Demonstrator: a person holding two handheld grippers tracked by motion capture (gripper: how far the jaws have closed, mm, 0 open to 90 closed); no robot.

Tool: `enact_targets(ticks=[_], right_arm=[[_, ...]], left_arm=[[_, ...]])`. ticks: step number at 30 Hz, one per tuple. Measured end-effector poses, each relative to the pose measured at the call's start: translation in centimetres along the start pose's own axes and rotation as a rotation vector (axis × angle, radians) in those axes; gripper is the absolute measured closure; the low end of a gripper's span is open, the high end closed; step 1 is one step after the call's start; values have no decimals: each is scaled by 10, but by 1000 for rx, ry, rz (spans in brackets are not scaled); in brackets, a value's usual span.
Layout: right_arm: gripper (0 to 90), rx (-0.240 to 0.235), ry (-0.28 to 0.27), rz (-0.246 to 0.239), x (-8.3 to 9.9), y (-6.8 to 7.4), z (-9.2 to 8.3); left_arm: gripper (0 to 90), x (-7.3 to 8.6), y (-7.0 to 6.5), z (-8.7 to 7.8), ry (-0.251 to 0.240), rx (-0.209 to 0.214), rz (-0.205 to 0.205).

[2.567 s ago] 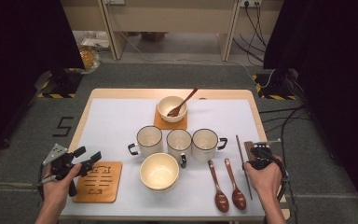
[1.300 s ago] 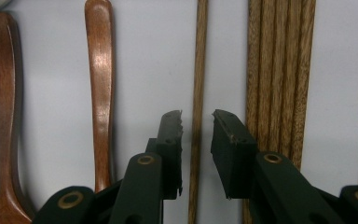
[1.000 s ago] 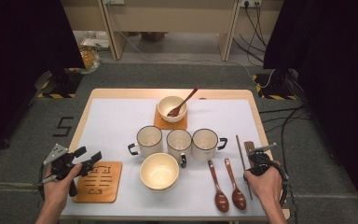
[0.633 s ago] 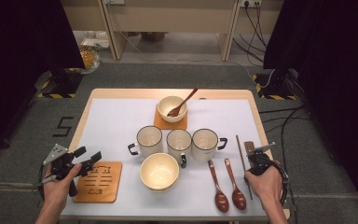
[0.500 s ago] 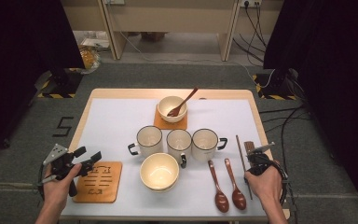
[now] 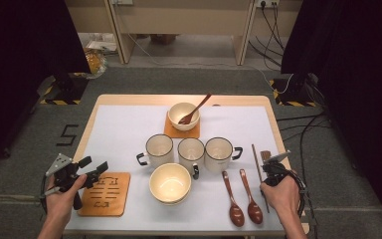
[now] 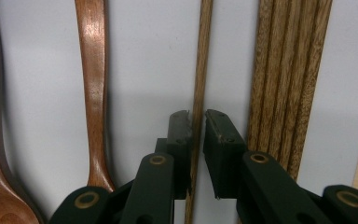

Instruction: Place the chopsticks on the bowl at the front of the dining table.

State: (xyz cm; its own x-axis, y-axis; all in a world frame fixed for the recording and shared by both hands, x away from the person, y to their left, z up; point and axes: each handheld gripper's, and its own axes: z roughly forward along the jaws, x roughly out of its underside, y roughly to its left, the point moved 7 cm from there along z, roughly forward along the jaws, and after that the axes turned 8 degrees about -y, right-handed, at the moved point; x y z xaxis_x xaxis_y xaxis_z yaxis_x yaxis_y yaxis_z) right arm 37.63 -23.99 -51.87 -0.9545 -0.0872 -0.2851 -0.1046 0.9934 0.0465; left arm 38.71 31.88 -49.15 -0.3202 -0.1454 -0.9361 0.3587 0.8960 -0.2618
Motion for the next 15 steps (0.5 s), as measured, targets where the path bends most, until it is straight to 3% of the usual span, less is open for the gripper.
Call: enact_targets(ticks=[15], right_arm=[[827,40,54,-6,-4,4,1]], left_arm=[[194,0,1,0,-2,0,-1]])
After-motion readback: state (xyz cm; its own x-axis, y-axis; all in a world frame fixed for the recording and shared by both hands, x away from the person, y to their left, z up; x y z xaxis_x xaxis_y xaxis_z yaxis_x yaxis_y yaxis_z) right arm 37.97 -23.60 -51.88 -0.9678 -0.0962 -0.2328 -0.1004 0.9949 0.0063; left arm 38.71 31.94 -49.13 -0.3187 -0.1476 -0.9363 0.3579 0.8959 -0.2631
